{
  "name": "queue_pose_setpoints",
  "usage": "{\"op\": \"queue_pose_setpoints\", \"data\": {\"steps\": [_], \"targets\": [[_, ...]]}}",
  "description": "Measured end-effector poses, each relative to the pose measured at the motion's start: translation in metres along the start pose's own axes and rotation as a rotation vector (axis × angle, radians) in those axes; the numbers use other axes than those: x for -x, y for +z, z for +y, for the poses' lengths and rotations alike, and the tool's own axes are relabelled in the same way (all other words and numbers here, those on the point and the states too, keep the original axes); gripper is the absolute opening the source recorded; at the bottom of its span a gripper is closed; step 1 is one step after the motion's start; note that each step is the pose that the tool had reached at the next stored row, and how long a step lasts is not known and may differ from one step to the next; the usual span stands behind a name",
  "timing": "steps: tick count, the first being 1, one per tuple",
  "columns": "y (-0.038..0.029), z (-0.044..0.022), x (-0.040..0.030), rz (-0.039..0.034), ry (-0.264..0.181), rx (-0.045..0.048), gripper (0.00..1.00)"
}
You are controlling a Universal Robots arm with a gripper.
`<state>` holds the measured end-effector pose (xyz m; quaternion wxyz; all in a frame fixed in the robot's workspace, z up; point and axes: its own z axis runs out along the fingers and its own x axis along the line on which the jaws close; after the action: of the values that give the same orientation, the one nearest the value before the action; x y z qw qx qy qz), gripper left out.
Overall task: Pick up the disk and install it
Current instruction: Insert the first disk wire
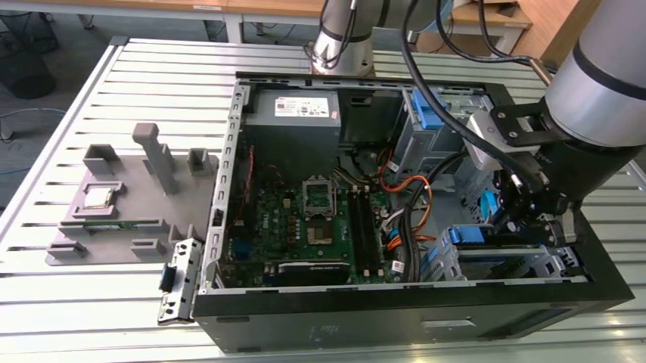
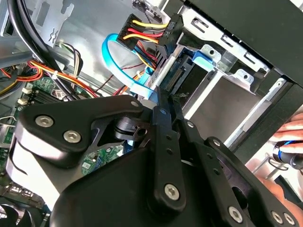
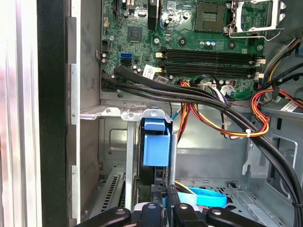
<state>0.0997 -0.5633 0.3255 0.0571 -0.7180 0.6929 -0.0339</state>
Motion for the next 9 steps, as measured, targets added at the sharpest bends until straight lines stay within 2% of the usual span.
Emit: {"op": "queue_pose_setpoints", "data": {"steps": [2, 3, 6, 9], "targets": [[0.0009, 0.0001, 0.0001, -0.0016, 0.000, -0.0002, 0.17], [0.0008, 0.0001, 0.0000, -0.0012, 0.000, -0.0002, 0.23], [-0.0008, -0.0001, 0.0000, 0.0003, 0.000, 0.0000, 0.23], [-0.0086, -0.0011, 0.0002, 0.0000, 0.000, 0.0000, 0.23]]}}
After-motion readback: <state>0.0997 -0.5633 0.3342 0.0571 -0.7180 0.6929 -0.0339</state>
